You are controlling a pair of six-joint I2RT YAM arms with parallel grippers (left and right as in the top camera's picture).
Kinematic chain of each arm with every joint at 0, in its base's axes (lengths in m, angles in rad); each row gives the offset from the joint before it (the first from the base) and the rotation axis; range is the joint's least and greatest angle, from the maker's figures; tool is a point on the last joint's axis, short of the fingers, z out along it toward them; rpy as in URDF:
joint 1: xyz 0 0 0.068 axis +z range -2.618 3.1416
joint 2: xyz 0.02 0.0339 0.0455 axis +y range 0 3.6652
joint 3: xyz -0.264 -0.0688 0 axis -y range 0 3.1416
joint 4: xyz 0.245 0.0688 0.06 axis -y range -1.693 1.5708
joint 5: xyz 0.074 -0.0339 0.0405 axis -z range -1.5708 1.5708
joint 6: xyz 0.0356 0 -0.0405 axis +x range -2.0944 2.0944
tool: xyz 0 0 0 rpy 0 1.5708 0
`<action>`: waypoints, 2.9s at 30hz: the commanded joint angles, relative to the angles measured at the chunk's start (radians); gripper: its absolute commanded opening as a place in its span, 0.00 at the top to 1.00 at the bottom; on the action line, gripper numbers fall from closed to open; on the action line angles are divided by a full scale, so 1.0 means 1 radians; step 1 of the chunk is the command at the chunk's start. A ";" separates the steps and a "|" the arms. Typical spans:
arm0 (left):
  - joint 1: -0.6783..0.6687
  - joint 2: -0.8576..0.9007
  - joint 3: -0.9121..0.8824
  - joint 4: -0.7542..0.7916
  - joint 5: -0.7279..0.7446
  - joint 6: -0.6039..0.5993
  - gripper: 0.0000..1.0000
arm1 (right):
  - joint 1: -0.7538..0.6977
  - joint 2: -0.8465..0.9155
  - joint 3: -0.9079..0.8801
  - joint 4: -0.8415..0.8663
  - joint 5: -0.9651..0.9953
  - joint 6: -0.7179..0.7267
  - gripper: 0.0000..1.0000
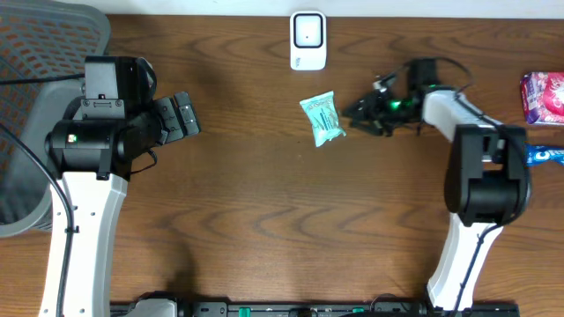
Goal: Scan the item barcode
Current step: 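Raise the green packet to the scanner face with the right gripper, then carry the green packet right and place it on the other packs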
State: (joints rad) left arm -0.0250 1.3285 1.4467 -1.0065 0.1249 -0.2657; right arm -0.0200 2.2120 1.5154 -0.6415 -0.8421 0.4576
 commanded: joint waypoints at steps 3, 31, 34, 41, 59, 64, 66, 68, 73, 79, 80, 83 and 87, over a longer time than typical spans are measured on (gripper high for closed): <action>0.003 -0.002 0.001 -0.003 -0.005 -0.002 0.02 | 0.000 -0.088 0.275 -0.326 0.315 -0.256 0.56; 0.003 -0.002 0.001 -0.003 -0.005 -0.002 0.02 | 0.269 -0.082 -0.113 0.151 0.478 -0.099 0.56; 0.003 -0.002 0.001 -0.003 -0.005 -0.001 0.02 | 0.269 -0.082 -0.122 0.161 0.477 -0.098 0.76; 0.003 -0.002 0.001 -0.003 -0.005 -0.002 0.02 | 0.288 -0.092 -0.111 0.181 0.356 -0.045 0.99; 0.003 -0.002 0.001 -0.003 -0.005 -0.002 0.02 | 0.281 -0.111 0.110 0.706 0.519 0.426 0.99; 0.003 -0.002 0.001 -0.003 -0.005 -0.002 0.02 | 0.281 -0.032 0.209 0.709 0.508 0.486 0.99; 0.003 -0.002 0.001 -0.003 -0.005 -0.002 0.02 | 0.280 0.016 0.274 0.705 0.469 0.492 0.99; 0.003 -0.002 0.001 -0.003 -0.005 -0.002 0.02 | 0.280 0.048 0.322 0.690 0.454 0.493 0.99; 0.003 -0.002 0.001 -0.003 -0.005 -0.002 0.02 | 0.275 0.074 0.373 0.549 0.489 0.519 0.99; 0.003 -0.002 0.001 -0.003 -0.005 -0.002 0.02 | 0.208 0.071 0.451 0.455 0.412 0.443 0.99; 0.003 -0.002 0.001 -0.003 -0.005 -0.002 0.02 | 0.190 0.071 0.487 0.406 0.409 0.441 0.99; 0.003 -0.002 0.001 -0.003 -0.005 -0.002 0.02 | 0.117 0.071 0.638 0.216 0.414 0.356 0.99; 0.003 -0.002 0.001 -0.003 -0.005 -0.002 0.02 | -0.020 0.071 0.838 -0.116 0.528 0.215 0.99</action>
State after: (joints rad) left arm -0.0250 1.3285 1.4467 -1.0073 0.1249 -0.2657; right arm 0.0654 2.2845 2.2337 -0.6376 -0.3969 0.8150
